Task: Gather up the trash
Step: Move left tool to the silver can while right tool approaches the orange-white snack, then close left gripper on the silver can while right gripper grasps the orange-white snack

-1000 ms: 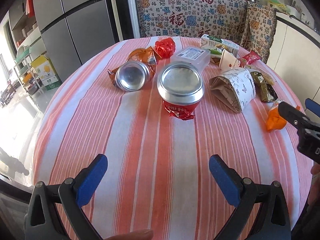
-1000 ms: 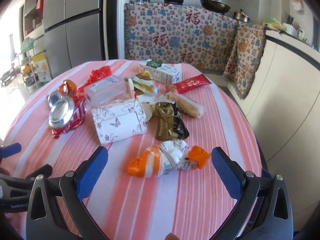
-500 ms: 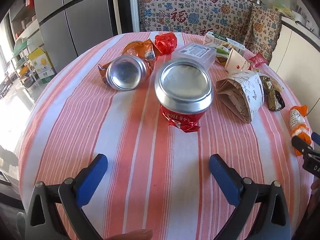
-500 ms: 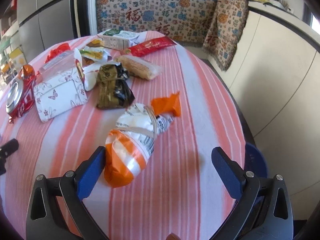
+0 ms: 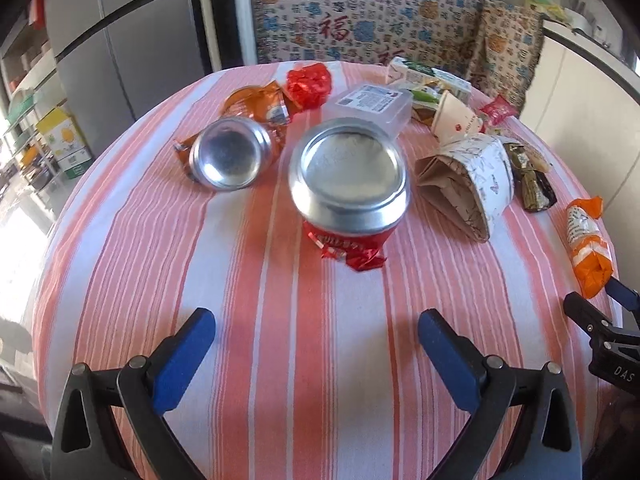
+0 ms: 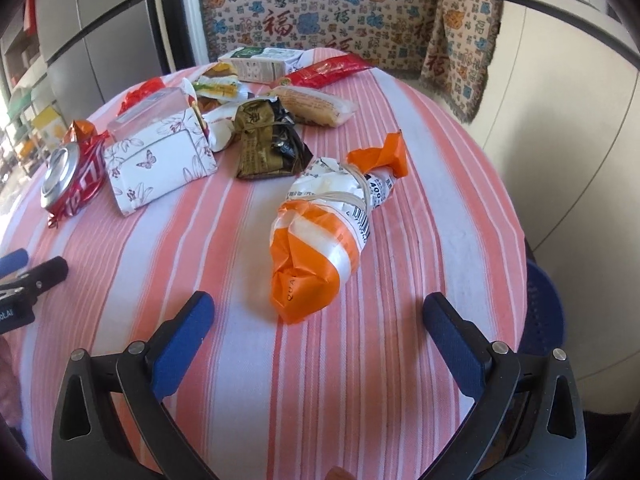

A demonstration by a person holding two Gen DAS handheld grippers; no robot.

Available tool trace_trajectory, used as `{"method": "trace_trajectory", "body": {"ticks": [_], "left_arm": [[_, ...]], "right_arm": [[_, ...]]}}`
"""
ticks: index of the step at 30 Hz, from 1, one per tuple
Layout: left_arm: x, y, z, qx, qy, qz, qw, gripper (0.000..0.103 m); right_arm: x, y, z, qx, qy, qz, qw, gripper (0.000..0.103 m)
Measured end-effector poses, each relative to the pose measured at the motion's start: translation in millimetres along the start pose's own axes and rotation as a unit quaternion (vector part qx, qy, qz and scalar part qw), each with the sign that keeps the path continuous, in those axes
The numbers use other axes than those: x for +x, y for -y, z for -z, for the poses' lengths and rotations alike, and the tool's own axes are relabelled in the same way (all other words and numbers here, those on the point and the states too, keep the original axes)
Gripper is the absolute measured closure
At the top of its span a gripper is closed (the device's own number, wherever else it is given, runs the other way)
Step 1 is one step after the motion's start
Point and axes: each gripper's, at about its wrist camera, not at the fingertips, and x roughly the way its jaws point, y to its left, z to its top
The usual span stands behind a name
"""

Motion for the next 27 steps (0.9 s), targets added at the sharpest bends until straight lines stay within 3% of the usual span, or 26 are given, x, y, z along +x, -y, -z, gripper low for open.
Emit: {"method": "trace_trajectory", "body": {"ticks": [4,11,13,14,15,22,27], "left_arm": [[-1,1,-29,0.026,0.034,0.007,0.9990,0.000],[6,14,-60,0.085,0.044,0.015,0.9953,0.000],[8,16,-62,0.095,0.041,0.014,0.9945,0.011],[10,16,-63,0.098,0.036,0.016,0.9945,0.027],[12,16,-63,0.096,0.029,0.019,0.9948,0.040],[-14,12,-31,0.053,0.041,0.049,0.9966,0.040],[-38,22,0,0.021,0.048,0.062,0.9967,0.040]], "right_arm": [[0,-2,-1,0.000,0.000,0.000,1.000,0.000],[0,-1,-1,-0.002,-0.002,-0.001,1.000,0.000],[0,-1,-2,-0.002,-0.003,-0.001,1.000,0.000],[0,-2,-2,-0.002,-0.003,-0.002,1.000,0.000],[0,-1,-2,-0.001,-0.003,-0.002,1.000,0.000],[-20,34,0,0.053,0.001,-0.048,0.997,0.000],[-27,57,-26,0.104,-0.019,-0.074,0.992,0.000]]}}
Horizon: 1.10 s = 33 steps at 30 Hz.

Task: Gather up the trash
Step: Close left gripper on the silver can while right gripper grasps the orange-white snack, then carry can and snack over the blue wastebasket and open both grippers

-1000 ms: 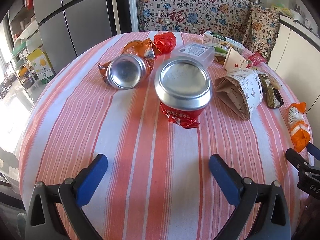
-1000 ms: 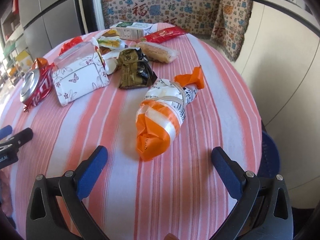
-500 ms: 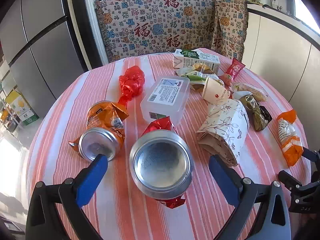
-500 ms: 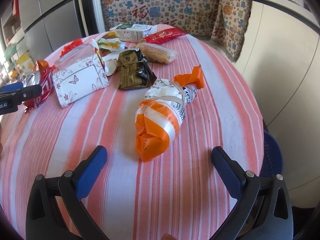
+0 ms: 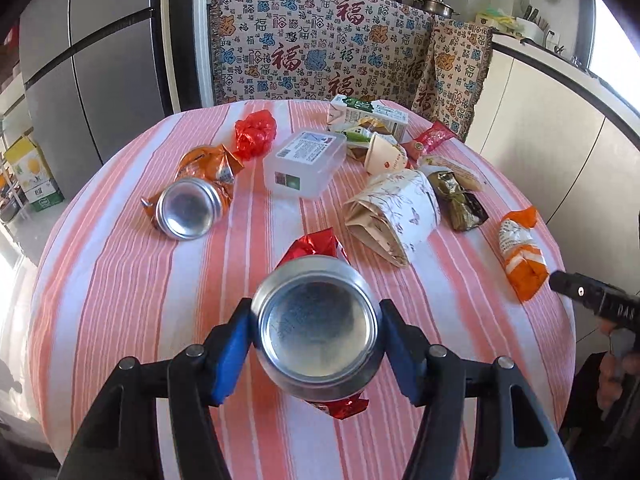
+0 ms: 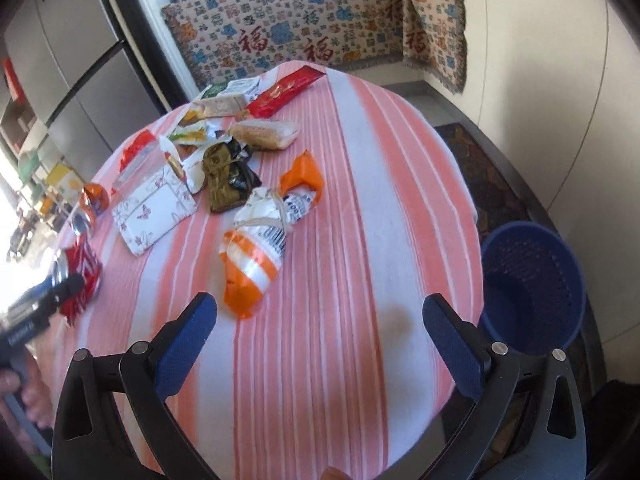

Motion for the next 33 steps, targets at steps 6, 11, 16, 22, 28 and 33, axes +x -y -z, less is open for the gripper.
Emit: {"method": "trace_trajectory", "body": {"ticks": [6,11,16,22,28,33], "left_arm": [[-8,25,9,-0.004,0.008,-0.001,1.0000,0.040],[-15,25,13,-0.021,0.012,0.015,0.9996,0.040],[-20,20,16,-0.025,0.012,0.028,0.9992,0.040],[-24,35,13,-0.023,0.020,0.040,0.9988,0.040],[-27,50,10,-0.013,0.023,0.043,0.9987,0.040],[-30,63,1,0.000,0.030,0.048,0.9984,0.040]], "right_arm": [[29,-34,-39,-0.013,-0.037,-0.016,0.999,0.001],[53,-41,-39,-0.052,-0.066,0.042,0.996,0.058],[22,-32,-25,-0.057,-0.049,-0.006,0.997,0.061],[-2,-32,-16,-0.077,-0.037,-0.049,0.995,0.061],[-5,-23,-16,-0.071,-0.033,-0.081,0.994,0.061],[-9,-12,-19,-0.066,-0.027,-0.099,0.993,0.061]]}}
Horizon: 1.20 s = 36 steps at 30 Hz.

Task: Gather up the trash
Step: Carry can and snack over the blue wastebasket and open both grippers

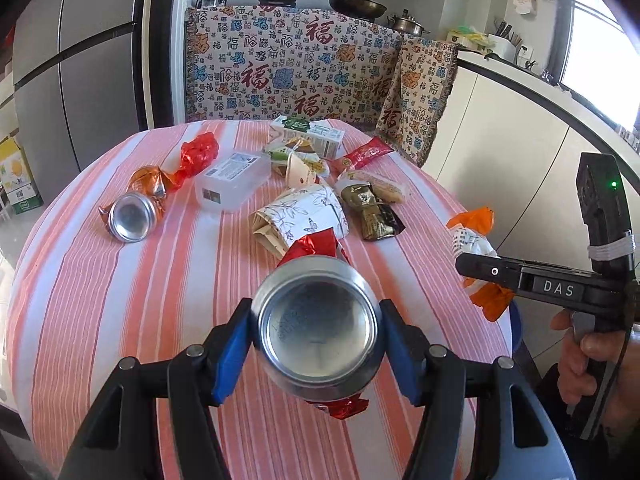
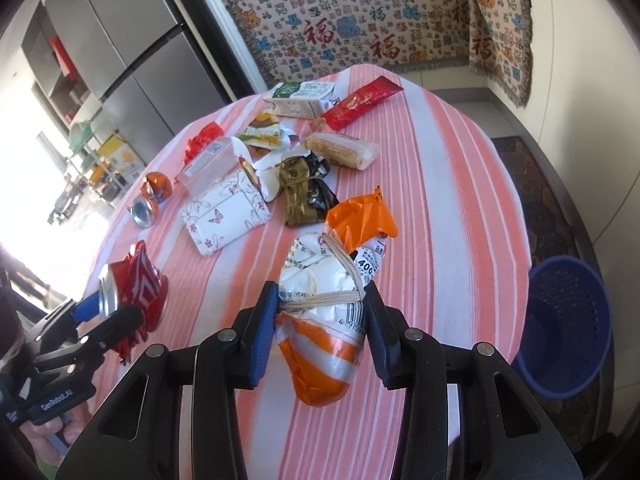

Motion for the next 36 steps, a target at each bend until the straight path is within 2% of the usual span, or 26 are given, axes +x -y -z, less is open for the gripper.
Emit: {"method": "trace_trajectory", "body": {"ticks": [4,8,12,18,23,27,30,36], "left_arm": [[4,17,-9,0.010,0.003,0.008,0.9999,0.040],[11,43,-21,0.022,0.001,0.035,0.9991,0.040],[22,90,-36,0.059,-0.004,0.072,0.9957,0.040],[57,177,-48,0.115,-0.028,0.133,0.9841,0.040],[102,255,-45,0.159,-0.064,0.175,0.9696,0.040],[161,302,-33,0.176,-0.108,0.171,0.9633,0.040],[205,324,-24,0.171,-0.138,0.170,0.9606,0.040],[254,353,-14,0.171,-0.166,0.166,0.9568,0.040]], "right_arm": [[-7,14,0,0.010,0.005,-0.013,1.000,0.061],[-24,43,-8,0.028,0.010,-0.015,0.999,0.061],[-57,96,-18,0.046,0.028,0.015,0.998,0.061],[-89,194,-19,0.078,0.020,0.089,0.993,0.061],[-92,270,-11,0.113,-0.016,0.107,0.988,0.061],[-84,314,2,0.129,-0.036,0.114,0.984,0.061],[-76,339,11,0.148,-0.039,0.115,0.982,0.061],[-71,357,15,0.160,-0.040,0.105,0.981,0.061]]}}
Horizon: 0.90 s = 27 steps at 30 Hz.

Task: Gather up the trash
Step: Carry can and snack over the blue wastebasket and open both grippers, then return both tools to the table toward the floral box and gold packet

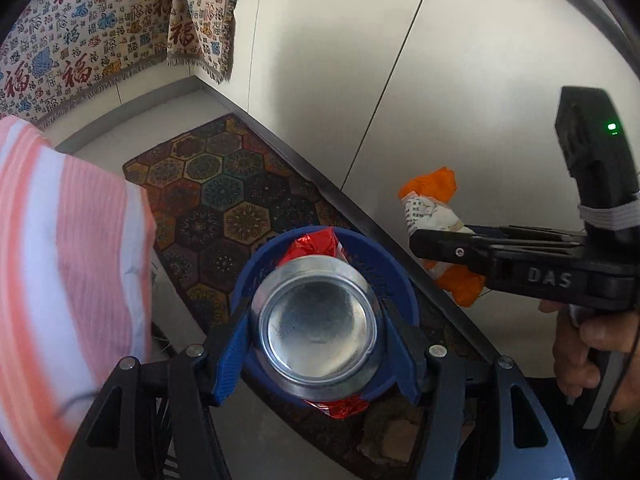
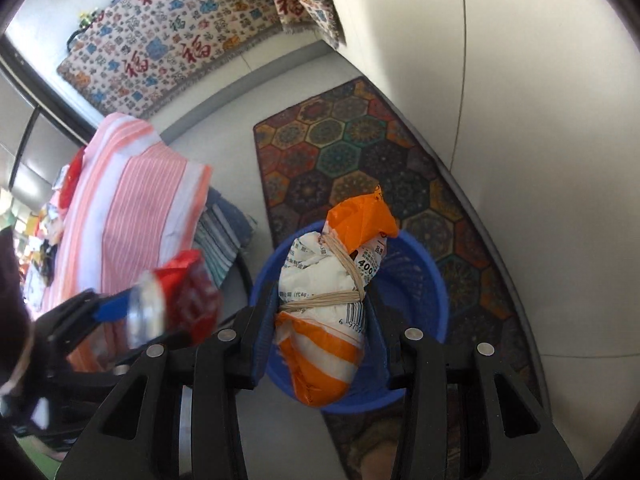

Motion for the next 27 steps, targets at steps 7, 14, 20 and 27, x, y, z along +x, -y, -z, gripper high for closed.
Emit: {"method": "trace_trajectory", "body": {"ticks": [7,14,20,27], "left_arm": [[52,3,-8,-0.001,-0.032,0.006,0.9995,0.033],[62,3,-3,-0.013,-0.044,-0.010,0.9989,0.033],[9,9,6,-0.012,0.001,-0.013,0.9999,0.033],[-93,-1,37,-0.035,0.063,-0.025,0.9971,0.031]], "right_arm": [[9,15,-1,0.041,0.005,-0.013,0.999,0.034],[-8,21,-1,0.045,0.038,0.013,0.998,0.032],[-24,4,-9,0.023,0.082,0.036,0.996,0.027],[-48,-74,-4,-0.088,0.163,0.115,0.976,0.018]]}}
